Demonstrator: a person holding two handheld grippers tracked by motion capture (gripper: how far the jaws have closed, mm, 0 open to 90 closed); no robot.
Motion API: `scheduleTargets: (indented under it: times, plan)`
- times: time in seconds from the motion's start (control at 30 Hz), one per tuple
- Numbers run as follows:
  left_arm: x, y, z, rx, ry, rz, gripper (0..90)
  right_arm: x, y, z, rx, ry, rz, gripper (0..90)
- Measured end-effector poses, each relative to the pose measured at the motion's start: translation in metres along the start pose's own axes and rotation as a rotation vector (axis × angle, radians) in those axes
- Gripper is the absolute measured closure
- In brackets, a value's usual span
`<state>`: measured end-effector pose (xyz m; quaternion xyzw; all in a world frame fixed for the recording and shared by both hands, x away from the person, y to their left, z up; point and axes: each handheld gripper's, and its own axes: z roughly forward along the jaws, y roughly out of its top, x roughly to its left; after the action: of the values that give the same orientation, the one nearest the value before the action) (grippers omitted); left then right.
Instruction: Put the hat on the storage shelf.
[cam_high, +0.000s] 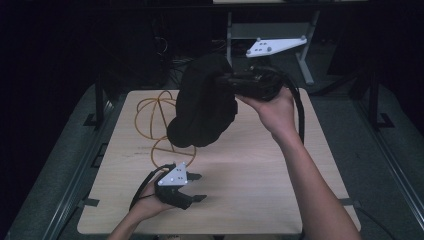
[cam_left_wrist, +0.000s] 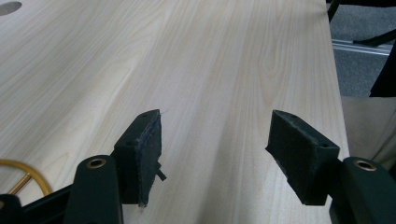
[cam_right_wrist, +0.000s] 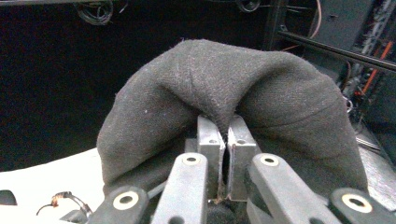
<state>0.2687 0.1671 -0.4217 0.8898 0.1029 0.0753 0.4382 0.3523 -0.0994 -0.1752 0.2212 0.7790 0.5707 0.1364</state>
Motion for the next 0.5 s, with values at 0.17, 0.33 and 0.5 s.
scheduleTargets:
  times: [0.17, 0.33, 0.5]
  plan:
    - [0.002, 0.000, 0.000, -0.020, 0.005, 0.002, 34.7, 0.003, 0.012, 0.016, 0.013, 0.019, -0.028, 87.5]
    - [0.003, -0.002, 0.001, -0.014, -0.001, 0.003, 34.7, 0.005, 0.023, 0.032, 0.041, 0.036, -0.050, 87.5]
    - [0.003, -0.004, 0.006, 0.000, -0.010, 0.005, 34.7, 0.005, 0.033, 0.052, 0.069, 0.054, -0.066, 87.4]
